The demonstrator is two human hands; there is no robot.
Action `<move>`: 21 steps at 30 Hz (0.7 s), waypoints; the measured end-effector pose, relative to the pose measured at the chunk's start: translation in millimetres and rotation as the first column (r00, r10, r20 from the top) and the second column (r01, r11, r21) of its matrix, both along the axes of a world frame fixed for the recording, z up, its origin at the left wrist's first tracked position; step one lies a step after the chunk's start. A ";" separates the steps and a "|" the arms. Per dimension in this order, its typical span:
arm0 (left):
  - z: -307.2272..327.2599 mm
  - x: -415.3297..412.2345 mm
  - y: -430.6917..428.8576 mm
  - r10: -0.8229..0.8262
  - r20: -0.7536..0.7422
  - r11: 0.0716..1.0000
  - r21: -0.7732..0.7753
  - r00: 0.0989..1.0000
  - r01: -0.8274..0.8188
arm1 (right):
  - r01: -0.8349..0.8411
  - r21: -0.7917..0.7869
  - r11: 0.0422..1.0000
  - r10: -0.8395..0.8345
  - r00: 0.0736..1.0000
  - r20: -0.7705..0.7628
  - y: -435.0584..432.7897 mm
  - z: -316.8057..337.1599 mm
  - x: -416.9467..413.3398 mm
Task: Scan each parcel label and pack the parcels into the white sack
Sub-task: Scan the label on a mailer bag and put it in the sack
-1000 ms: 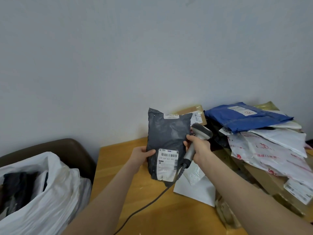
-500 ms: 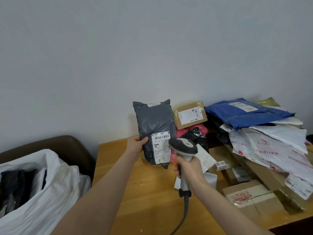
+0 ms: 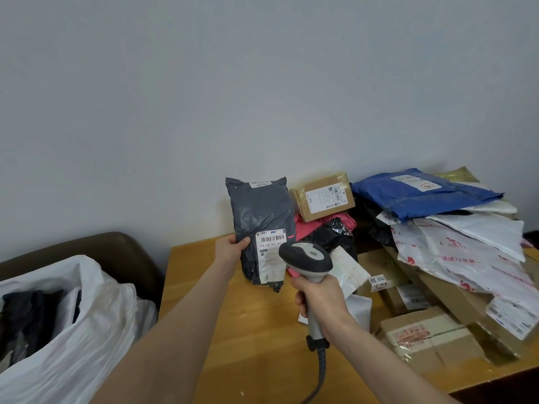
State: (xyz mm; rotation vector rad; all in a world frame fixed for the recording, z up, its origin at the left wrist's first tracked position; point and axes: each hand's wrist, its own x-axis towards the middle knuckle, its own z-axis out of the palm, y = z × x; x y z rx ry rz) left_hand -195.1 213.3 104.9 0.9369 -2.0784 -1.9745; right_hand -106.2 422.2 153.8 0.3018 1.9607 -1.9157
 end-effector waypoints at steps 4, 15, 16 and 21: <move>2.2 1.7 2.5 0.008 -0.005 1.000 -0.011 1.000 -0.008 | -0.018 0.021 1.000 0.018 1.000 -0.008 1.6 1.6 2.2; 6.4 14.4 7.7 0.032 -0.008 0.998 -0.048 0.999 -0.033 | -0.043 0.022 0.999 0.043 0.999 -0.013 10.1 2.4 8.3; 6.6 16.8 7.7 0.039 -0.007 0.998 -0.053 0.999 -0.039 | -0.047 0.025 0.999 0.047 0.999 -0.015 10.7 2.5 9.2; 8.2 33.5 2.4 0.075 0.003 0.995 -0.068 0.997 -0.074 | -0.091 0.025 0.996 0.092 0.995 -0.032 8.8 2.9 14.4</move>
